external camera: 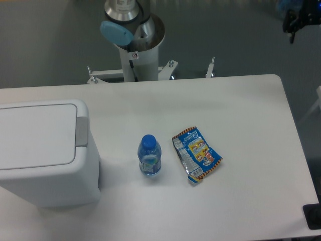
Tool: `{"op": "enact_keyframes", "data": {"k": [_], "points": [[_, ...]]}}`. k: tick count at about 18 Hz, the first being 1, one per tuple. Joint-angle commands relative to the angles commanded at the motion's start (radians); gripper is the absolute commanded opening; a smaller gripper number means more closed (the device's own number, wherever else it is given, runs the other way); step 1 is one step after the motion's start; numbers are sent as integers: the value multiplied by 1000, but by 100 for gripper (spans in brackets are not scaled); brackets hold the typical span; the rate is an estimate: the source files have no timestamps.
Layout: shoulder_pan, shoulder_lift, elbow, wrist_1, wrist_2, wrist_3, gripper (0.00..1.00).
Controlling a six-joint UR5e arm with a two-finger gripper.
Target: Open the trash can
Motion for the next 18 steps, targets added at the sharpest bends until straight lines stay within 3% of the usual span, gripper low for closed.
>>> {"op": "enact_keyframes", "data": {"k": [4, 9, 12, 17, 18], "points": [[-12, 14, -9, 14, -14, -56, 100], [-153, 12, 7, 14, -27, -430, 100], [-250, 8, 26, 14, -124, -667, 100], [-348, 11, 49, 14, -316, -912, 100], [-424, 14, 78, 12, -336, -1010, 100]]}}
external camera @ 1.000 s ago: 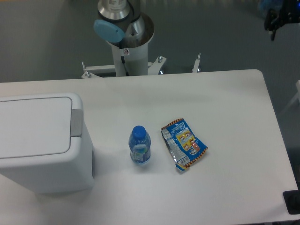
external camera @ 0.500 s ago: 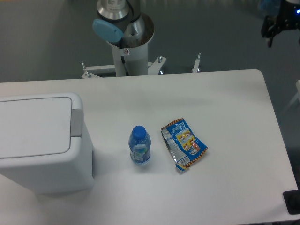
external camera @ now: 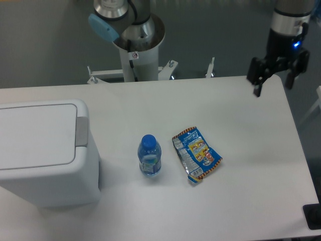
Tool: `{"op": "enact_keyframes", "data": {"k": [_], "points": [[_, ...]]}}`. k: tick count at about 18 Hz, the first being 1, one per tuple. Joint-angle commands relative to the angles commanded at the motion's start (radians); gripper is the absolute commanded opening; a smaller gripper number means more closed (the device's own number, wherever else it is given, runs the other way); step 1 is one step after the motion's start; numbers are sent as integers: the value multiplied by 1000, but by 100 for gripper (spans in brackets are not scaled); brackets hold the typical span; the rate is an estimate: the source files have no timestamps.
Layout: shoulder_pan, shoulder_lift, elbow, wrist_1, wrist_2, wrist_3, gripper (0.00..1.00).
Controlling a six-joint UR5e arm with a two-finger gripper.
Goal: Open the trash can
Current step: 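Move the open gripper across the table toward the white trash bin lid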
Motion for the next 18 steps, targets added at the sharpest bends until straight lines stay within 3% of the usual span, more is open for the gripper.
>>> {"op": "enact_keyframes", "data": {"k": [6, 11, 18], "points": [[-152, 35, 2, 2, 0, -160, 100], [-263, 71, -35, -2, -3, -171, 100], [-346, 112, -89, 0, -29, -196, 100]]}}
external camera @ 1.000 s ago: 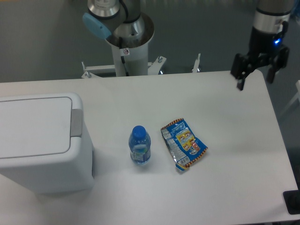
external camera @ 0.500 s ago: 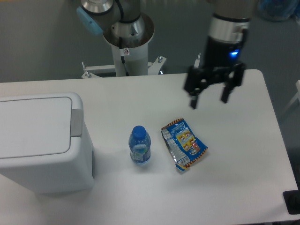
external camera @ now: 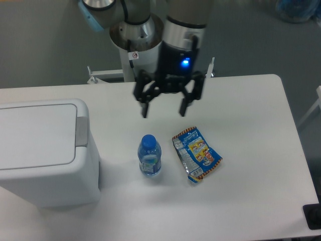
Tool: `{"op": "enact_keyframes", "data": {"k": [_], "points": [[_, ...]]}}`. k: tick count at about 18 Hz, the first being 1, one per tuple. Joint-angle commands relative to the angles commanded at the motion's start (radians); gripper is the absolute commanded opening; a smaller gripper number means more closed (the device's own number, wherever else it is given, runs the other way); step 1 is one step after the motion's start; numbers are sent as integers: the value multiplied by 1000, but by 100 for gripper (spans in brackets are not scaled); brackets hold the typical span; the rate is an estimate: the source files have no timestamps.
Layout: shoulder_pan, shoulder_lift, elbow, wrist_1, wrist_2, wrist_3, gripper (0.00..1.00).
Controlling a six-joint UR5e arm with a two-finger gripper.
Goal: Open the trash can
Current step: 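Move the open gripper across the table toward the white trash bin lid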
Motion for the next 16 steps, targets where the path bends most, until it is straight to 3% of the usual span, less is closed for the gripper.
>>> {"op": "enact_keyframes", "data": {"k": [7, 16], "points": [[-64, -31, 2, 47, -14, -2, 100], [-109, -61, 2, 66, -11, -2, 100]]}}
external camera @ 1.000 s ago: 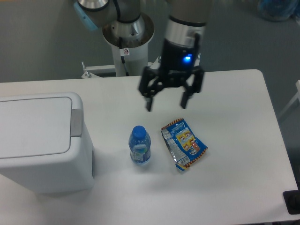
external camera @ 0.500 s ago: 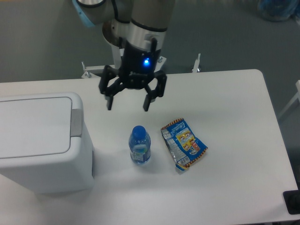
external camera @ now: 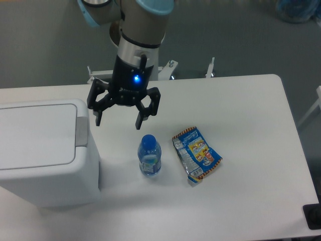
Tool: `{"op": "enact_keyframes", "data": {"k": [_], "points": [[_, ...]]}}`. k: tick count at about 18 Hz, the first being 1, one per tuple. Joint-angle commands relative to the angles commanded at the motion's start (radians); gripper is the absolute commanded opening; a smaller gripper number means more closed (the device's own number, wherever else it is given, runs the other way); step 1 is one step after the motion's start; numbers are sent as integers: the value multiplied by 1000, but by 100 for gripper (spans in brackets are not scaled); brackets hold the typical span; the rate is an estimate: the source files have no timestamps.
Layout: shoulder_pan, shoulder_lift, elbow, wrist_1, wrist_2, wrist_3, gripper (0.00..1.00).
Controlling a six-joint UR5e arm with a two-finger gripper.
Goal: Open the trash can
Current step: 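Move the open gripper across the table toward the white trash bin lid, then lower the gripper finger onto the lid edge of the trash bin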
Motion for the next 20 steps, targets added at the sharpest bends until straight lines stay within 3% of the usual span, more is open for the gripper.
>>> {"op": "enact_keyframes", "data": {"k": [5, 20], "points": [[-23, -28, 0, 9, 3, 2, 100], [-40, -28, -9, 8, 5, 2, 100]]}}
